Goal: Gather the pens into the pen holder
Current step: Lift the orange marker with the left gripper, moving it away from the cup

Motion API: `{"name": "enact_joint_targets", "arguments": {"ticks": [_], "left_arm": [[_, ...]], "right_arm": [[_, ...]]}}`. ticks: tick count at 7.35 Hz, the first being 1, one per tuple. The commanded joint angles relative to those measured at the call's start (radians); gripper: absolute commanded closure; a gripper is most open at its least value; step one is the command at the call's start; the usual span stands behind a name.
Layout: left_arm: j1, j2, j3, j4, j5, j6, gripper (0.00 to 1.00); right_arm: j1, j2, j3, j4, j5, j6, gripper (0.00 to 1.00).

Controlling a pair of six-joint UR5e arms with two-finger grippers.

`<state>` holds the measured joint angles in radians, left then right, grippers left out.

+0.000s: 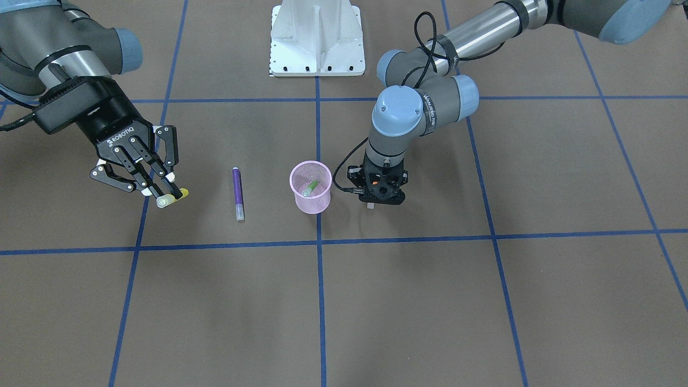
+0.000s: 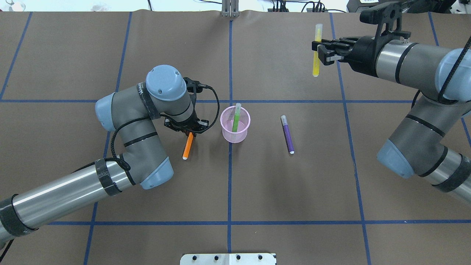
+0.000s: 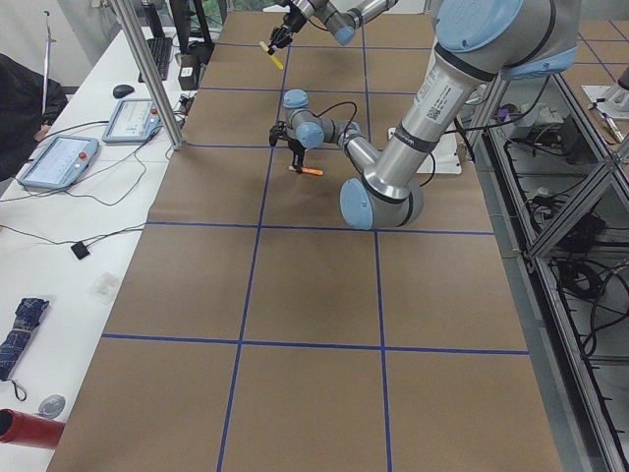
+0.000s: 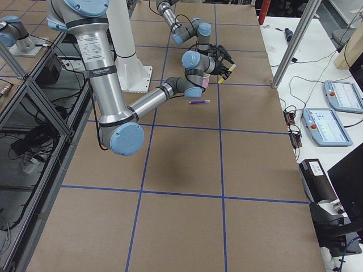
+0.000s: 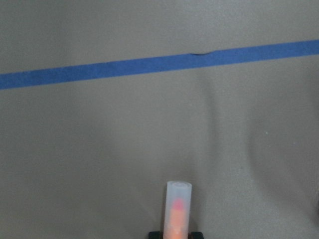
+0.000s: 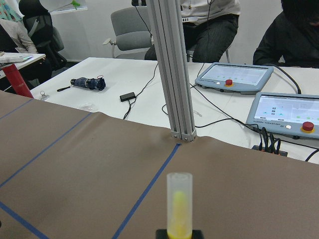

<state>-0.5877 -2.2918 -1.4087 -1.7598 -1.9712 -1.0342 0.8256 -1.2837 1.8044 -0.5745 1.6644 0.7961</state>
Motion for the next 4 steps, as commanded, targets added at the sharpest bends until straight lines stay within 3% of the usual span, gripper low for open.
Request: {"name": "enact_joint_targets", "arguments": {"ticks": [1, 4], "left_arm": [[0.000, 0.000, -0.006, 0.003, 0.000, -0.006, 1.00], [-0.055, 0.006, -0.140, 0.067, -0.002, 0.002, 1.00]], "right_arm": [[0.000, 0.001, 0.001, 0.001, 0.000, 0.000, 1.00], [-0.002, 0.013, 0.021, 0.001, 0.002, 0.000, 1.00]]}}
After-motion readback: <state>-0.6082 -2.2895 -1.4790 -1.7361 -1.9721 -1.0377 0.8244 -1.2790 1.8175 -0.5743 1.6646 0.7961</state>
